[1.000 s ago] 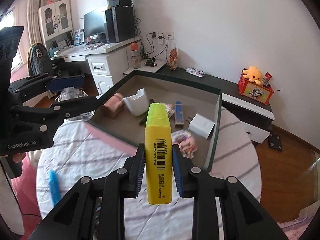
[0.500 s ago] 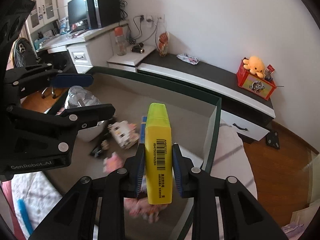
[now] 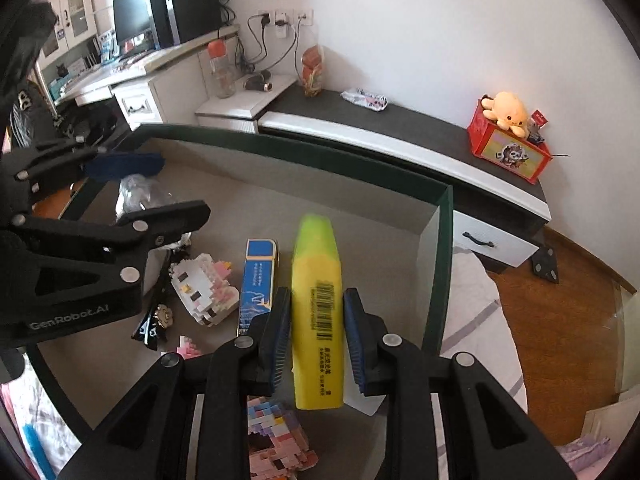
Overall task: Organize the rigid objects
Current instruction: 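Lower the glass bottle and yellow highlighter into the pink box, opening both tools, then withdraw both tools from the box back over the bed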
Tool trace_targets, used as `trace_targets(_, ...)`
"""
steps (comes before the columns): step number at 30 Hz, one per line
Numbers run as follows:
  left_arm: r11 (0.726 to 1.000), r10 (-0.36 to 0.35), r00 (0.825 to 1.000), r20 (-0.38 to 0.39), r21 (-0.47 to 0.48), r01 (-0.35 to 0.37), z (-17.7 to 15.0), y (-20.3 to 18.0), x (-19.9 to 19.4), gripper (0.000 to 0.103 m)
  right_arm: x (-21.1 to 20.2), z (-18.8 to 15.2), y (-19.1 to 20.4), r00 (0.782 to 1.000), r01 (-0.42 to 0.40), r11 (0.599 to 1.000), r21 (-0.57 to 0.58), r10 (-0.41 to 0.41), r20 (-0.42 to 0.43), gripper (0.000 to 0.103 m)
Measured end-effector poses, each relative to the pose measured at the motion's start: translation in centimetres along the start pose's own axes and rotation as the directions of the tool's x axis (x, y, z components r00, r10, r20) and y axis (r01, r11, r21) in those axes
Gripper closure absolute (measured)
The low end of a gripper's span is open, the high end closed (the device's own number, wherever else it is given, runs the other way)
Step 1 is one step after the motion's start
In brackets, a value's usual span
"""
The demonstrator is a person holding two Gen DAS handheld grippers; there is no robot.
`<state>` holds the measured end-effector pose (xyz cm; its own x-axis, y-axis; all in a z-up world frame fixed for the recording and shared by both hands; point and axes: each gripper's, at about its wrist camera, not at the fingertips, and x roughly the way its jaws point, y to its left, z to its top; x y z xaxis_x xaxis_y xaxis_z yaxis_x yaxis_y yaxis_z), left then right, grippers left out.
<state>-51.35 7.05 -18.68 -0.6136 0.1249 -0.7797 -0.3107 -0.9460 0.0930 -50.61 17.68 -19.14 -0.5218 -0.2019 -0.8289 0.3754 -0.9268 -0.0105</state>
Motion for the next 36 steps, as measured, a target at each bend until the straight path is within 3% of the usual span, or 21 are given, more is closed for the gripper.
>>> trace_targets(3,0.999,0.017,0.999,0.039,-0.036,-0.016,-0.4,0.8,-1.2,0.018,-0.7,-0.2,-0.2,0.999,0.014,1.0,0.022,-0.015,0.043,0.046)
trace_targets(4,0.999,0.025,0.998,0.062,-0.048,-0.022,-0.6,1.1,-1.9,0.012,-1.2,-0.2,-0.2,0.998,0.017,0.999,0.027,-0.019,0.061,0.045)
trace_targets(8,0.996,0.044,0.986,0.159,-0.087,-0.03,-1.9,2.3,-5.8,0.004,-3.4,-1.0,0.2,0.994,0.01,0.999,0.042,-0.014,0.11,0.04)
trace_targets(11,0.988,0.104,0.97,0.221,-0.136,-0.075,-3.5,3.1,-9.2,0.0,-6.0,-2.1,0.8,0.987,0.01,0.998,0.055,-0.019,0.161,0.021)
trace_targets(17,0.959,0.234,0.918,0.322,-0.23,-0.164,-8.0,4.0,-16.6,0.0,-11.7,-4.8,2.8,0.962,0.014,0.998,0.06,-0.03,0.272,0.017)
trace_targets(20,0.958,0.24,0.905,0.35,-0.236,-0.162,-10.3,3.3,-19.5,0.0,-14.9,-6.5,3.9,0.943,0.028,0.998,0.065,-0.048,0.329,0.009)
trace_targets(21,0.96,0.238,0.903,0.358,-0.23,-0.162,-11.2,2.8,-20.6,0.0,-16.0,-7.2,4.2,0.935,0.029,0.997,0.066,-0.05,0.35,0.0)
trace_targets(28,0.942,0.319,0.863,0.392,-0.227,-0.246,-17.1,-0.2,-26.2,0.0,-22.0,-12.8,7.2,0.892,0.077,0.994,0.073,-0.102,0.441,0.0)
trace_targets(36,0.942,0.297,0.854,0.428,-0.278,-0.188,-22.8,-2.4,-30.6,0.0,-27.0,-18.6,10.0,0.839,0.108,0.986,0.128,-0.16,0.521,0.0)
